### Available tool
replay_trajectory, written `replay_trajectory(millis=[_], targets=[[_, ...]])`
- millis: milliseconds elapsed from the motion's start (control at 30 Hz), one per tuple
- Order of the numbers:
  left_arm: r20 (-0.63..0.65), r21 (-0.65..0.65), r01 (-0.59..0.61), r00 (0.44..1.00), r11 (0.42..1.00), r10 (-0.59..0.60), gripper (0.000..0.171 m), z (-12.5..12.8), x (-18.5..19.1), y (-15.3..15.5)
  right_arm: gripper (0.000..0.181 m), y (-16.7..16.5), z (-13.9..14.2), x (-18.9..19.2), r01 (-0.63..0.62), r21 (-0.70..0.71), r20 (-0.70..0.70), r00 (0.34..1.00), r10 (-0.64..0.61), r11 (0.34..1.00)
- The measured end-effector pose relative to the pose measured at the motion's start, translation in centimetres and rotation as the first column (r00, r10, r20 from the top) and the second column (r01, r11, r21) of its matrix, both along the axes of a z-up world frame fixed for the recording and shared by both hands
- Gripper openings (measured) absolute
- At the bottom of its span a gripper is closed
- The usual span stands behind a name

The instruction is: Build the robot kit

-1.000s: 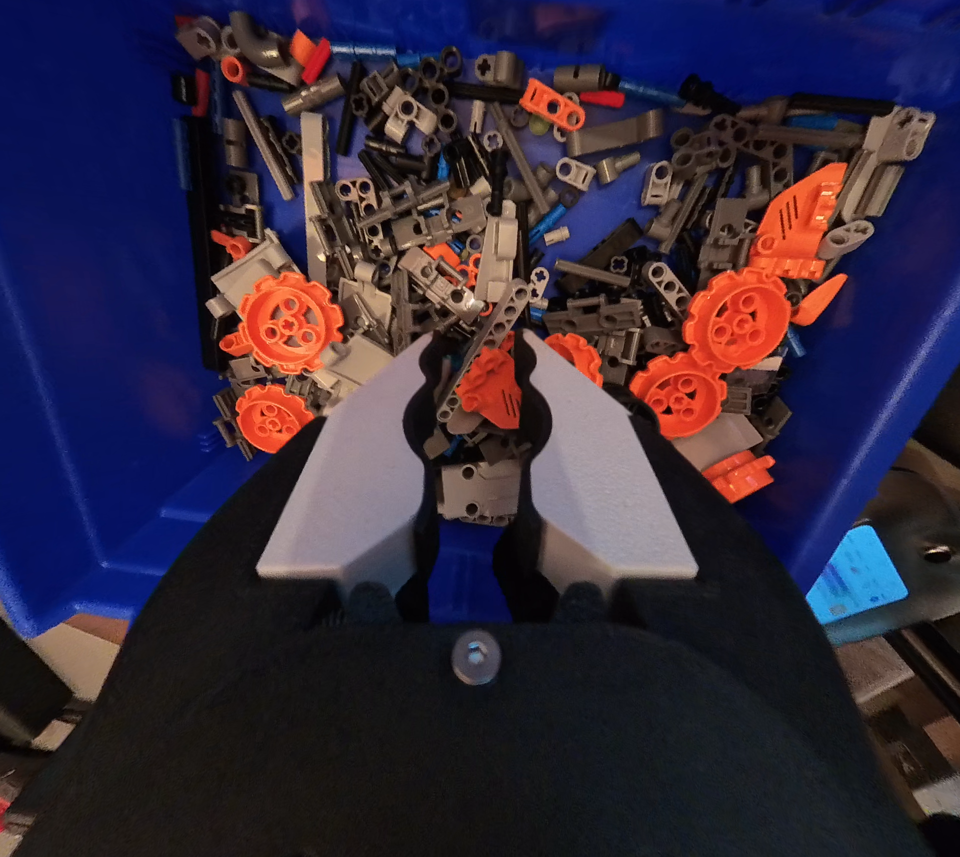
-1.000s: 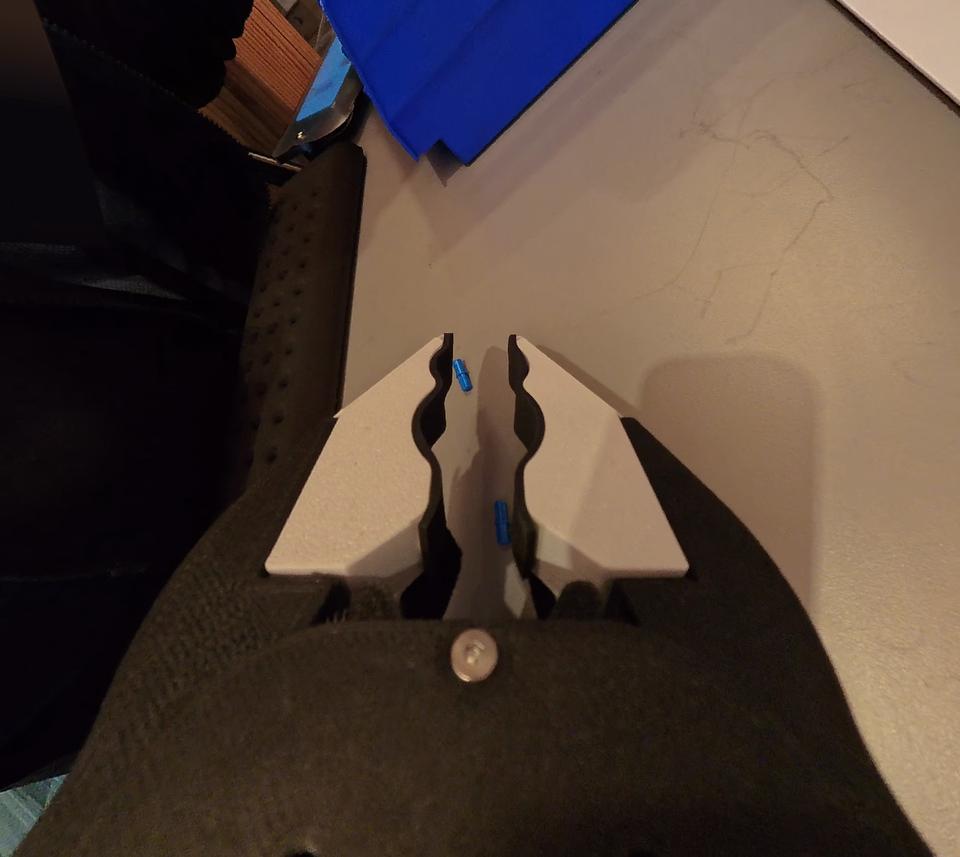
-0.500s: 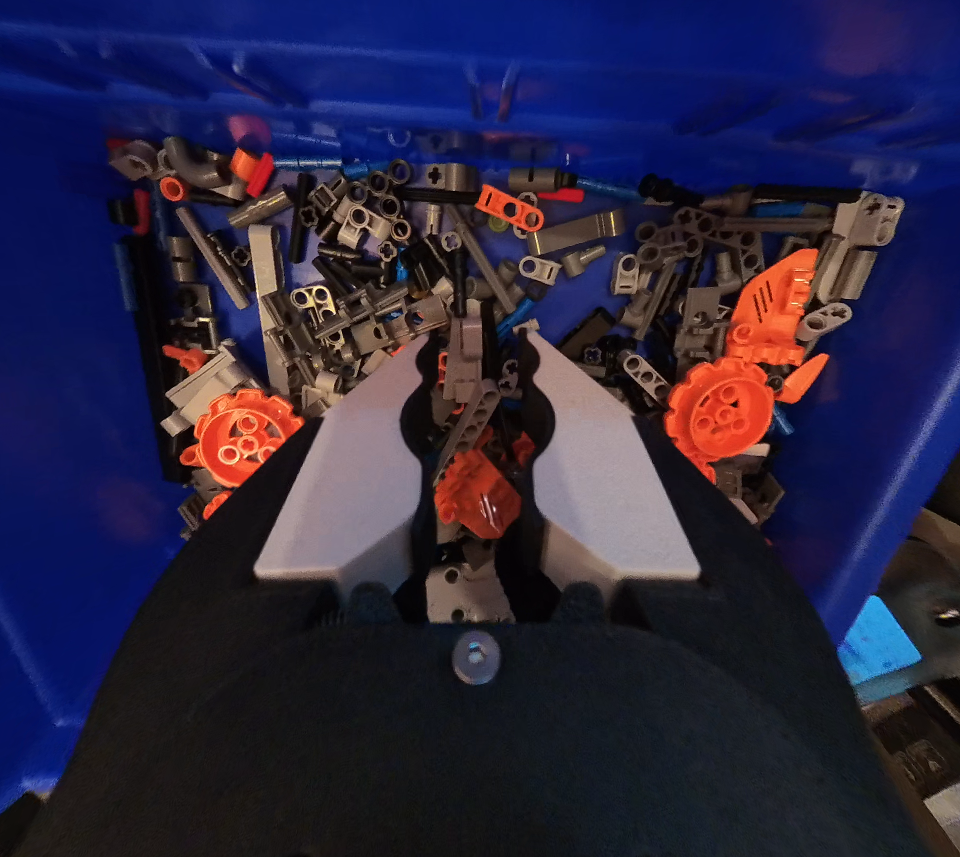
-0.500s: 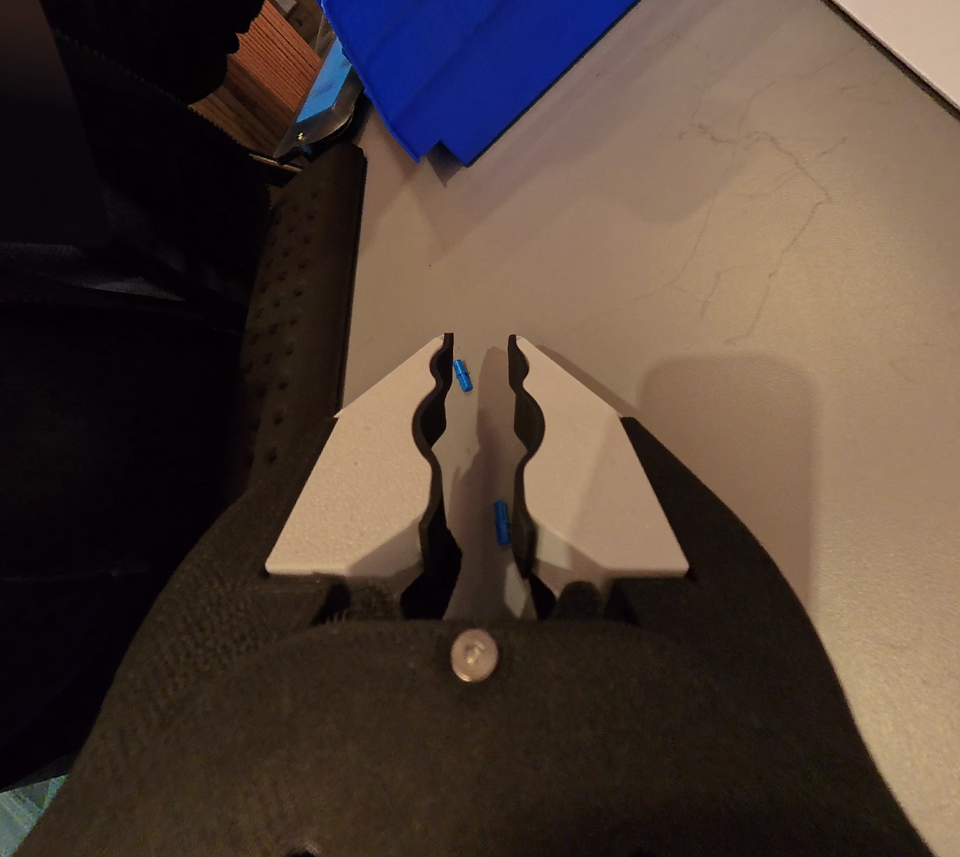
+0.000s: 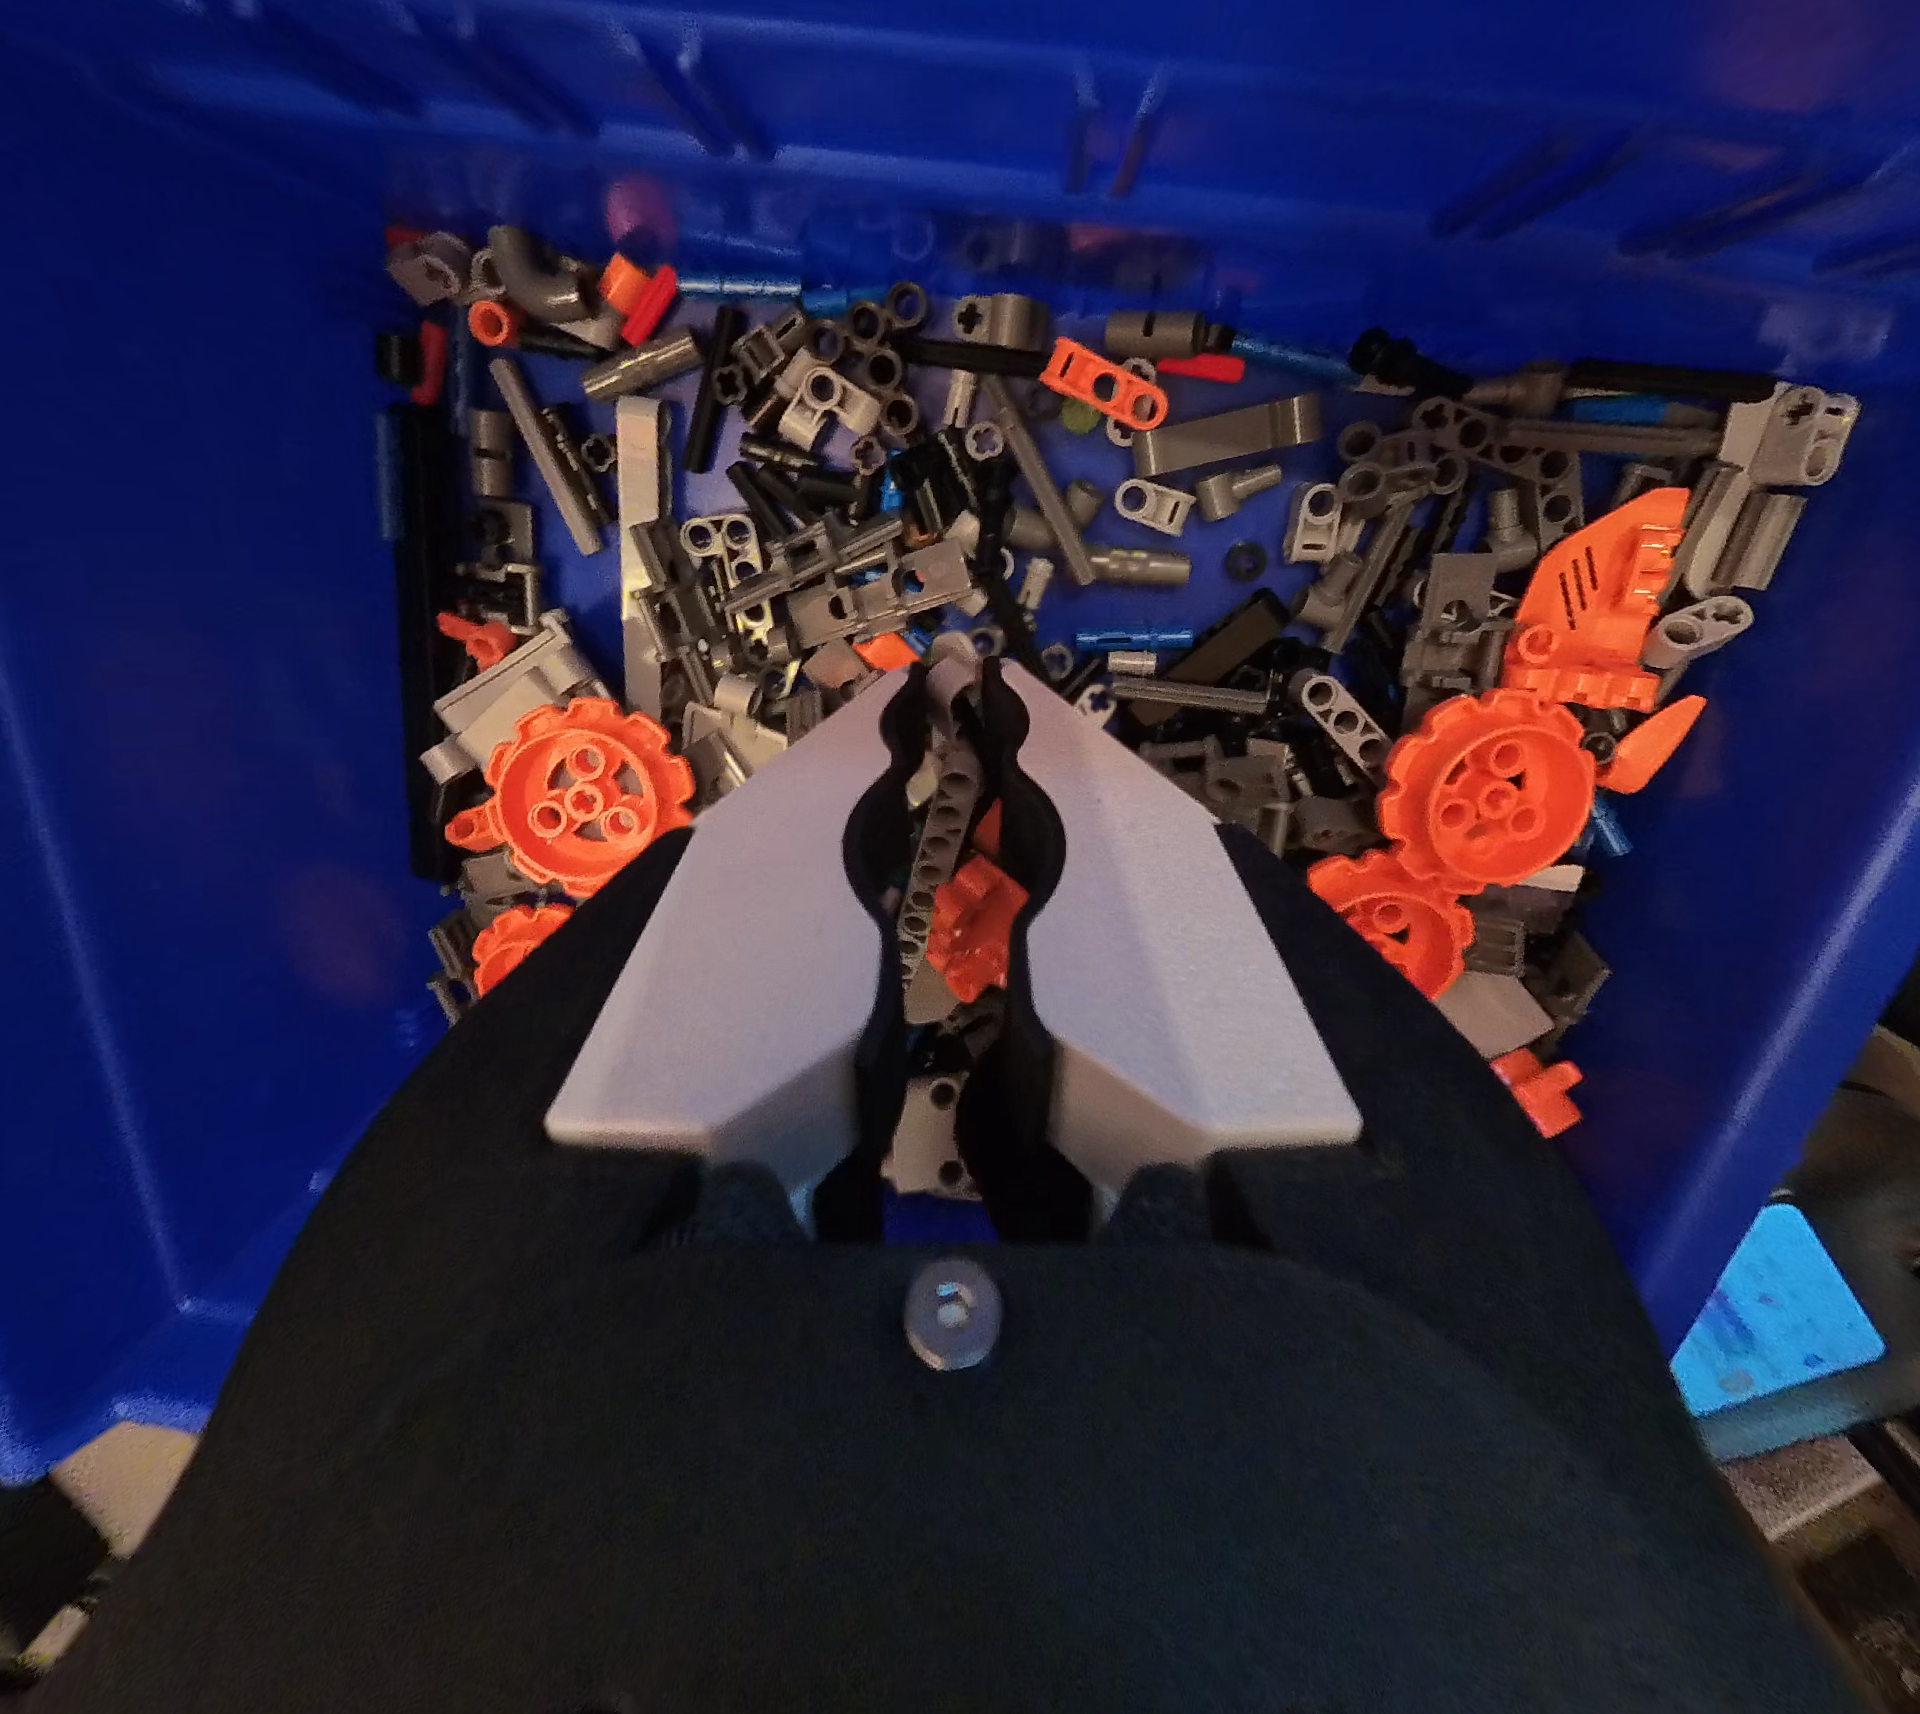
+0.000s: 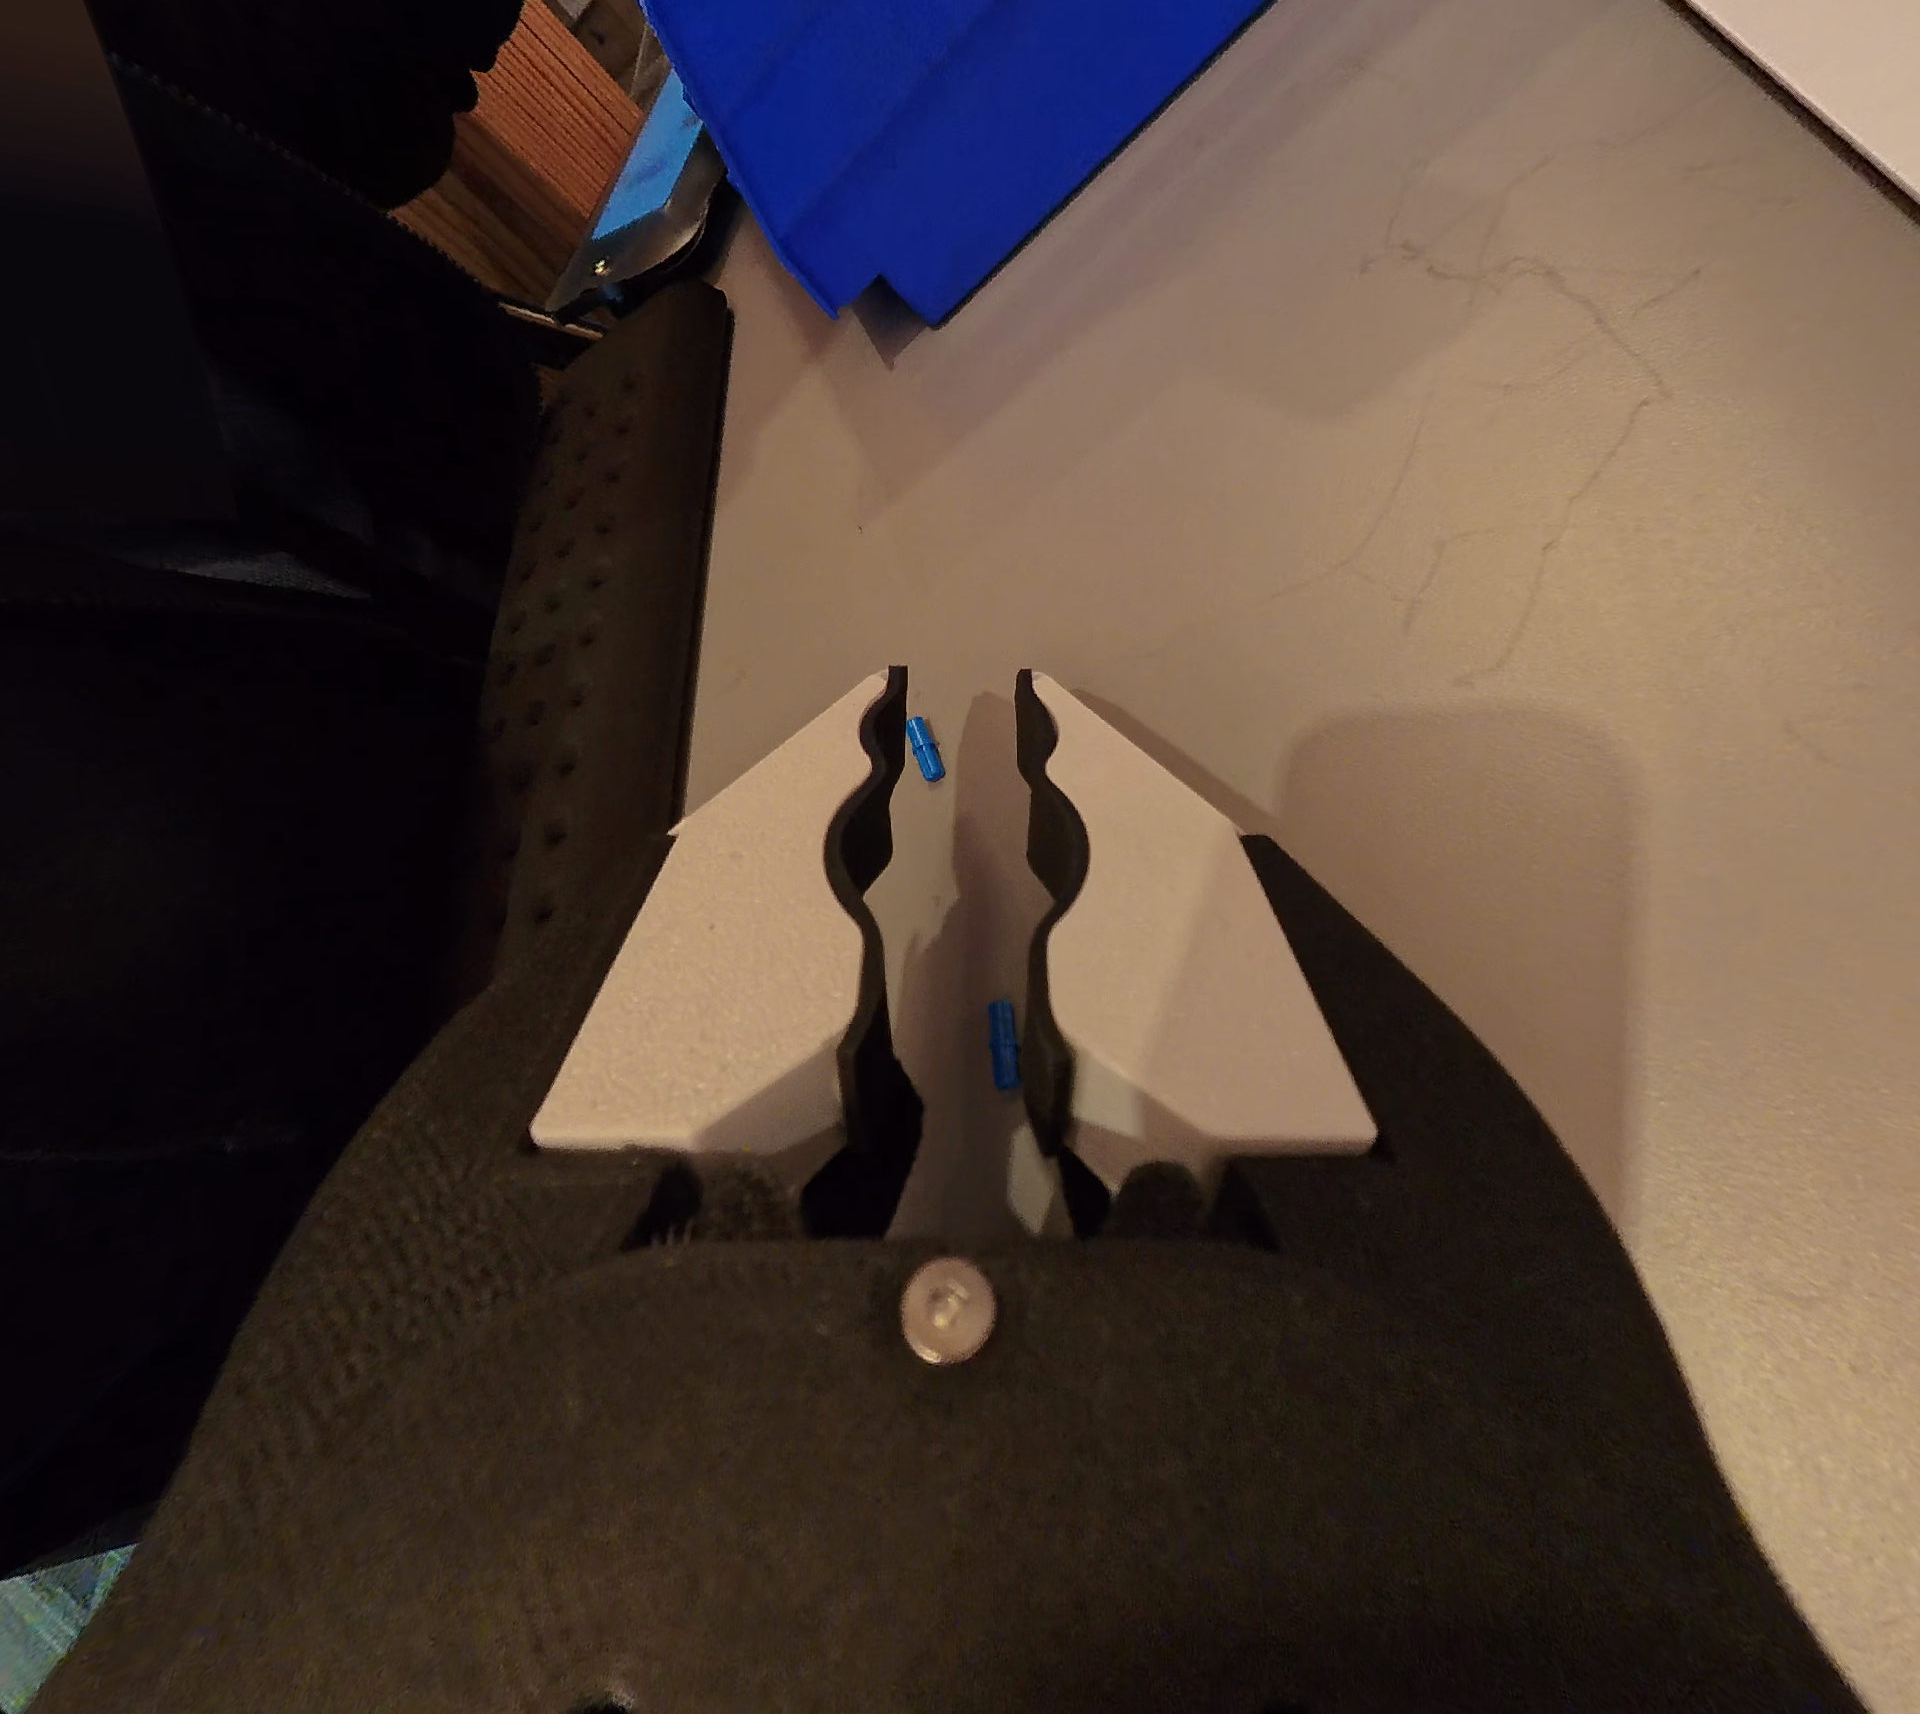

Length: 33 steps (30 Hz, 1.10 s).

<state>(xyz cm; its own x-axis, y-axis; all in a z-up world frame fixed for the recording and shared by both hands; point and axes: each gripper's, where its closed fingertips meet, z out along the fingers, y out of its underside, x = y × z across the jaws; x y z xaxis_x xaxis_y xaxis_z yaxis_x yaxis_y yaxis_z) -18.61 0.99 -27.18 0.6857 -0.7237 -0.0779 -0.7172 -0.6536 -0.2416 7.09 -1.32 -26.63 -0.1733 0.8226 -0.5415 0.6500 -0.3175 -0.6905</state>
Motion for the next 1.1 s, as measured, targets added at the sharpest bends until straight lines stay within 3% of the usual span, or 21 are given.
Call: replay_trajectory(millis=[467, 767, 1100], targets=[[-0.016, 0.007, -0.071, 0.997, 0.997, 0.071, 0.007, 0.6, -2.7, 0.1, 0.019, 0.0, 0.0, 0.0, 0.0, -0.003, 0.001, 1.0, 0.0, 1.0], [-0.114, 0.013, -0.077, 0.99, 0.997, 0.078, 0.008, 0.3, -4.1, 0.3, 0.019, 0.0, 0.0, 0.0, 0.0, -0.004, -0.001, 1.0, 0.0, 1.0], [-0.171, 0.096, -0.111, 0.977, 0.989, 0.126, 0.023, 1.4, -5.3, 1.1, 0.019, -0.1, 0.1, 0.0, -0.003, -0.005, -0.002, 1.0, 0.003, 1.0]])
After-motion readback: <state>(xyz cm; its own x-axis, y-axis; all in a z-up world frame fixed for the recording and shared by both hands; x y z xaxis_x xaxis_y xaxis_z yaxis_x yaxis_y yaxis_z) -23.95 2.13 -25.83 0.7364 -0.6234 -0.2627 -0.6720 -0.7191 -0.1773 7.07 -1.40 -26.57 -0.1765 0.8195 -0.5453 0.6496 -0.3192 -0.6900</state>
